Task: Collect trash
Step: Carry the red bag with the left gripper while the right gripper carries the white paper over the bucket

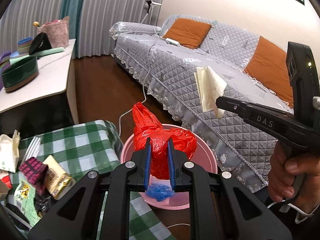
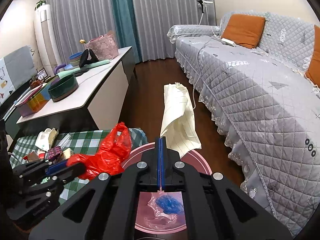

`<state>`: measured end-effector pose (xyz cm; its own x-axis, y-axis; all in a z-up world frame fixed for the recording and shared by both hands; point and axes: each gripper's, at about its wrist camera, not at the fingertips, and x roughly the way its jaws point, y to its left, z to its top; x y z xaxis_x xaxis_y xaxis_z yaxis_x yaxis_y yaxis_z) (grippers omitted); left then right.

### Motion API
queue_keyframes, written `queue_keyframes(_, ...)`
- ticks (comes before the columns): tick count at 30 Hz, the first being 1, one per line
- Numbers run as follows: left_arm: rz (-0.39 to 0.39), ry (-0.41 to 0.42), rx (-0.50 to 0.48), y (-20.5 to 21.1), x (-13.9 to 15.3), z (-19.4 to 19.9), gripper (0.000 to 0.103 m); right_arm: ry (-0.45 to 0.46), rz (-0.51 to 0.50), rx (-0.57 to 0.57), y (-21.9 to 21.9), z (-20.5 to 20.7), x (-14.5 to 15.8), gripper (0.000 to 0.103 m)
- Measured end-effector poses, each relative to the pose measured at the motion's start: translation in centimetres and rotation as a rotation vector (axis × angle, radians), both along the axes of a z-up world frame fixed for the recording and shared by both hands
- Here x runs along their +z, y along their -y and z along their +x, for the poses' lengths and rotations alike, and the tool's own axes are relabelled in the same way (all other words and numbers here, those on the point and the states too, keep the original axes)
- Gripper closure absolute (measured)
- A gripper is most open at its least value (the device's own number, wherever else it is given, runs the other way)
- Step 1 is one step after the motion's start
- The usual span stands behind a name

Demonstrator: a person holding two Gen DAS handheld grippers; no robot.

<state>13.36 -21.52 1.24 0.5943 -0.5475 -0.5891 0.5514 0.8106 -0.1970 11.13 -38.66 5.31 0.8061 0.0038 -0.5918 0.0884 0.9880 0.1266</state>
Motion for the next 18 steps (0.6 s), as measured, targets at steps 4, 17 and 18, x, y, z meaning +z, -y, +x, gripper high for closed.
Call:
queue_keyframes(4,0.006,-0.007,-0.012,0.7,-0.3,0.2,0.088,-0.002,0.002,-0.003,0.3,0.0,-0.1,0.103)
queue_keyframes(17,0.014,-0.027,-0.019,1.5,-0.8,1.0,0.088,-0.007,0.009,-0.004,0.7,0.1,-0.3,0.103)
queue_keyframes(18,0.014,-0.028,-0.019,1.6,-0.8,1.0,0.088,-0.007,0.009,-0.004,0.7,0.1,-0.3,0.103)
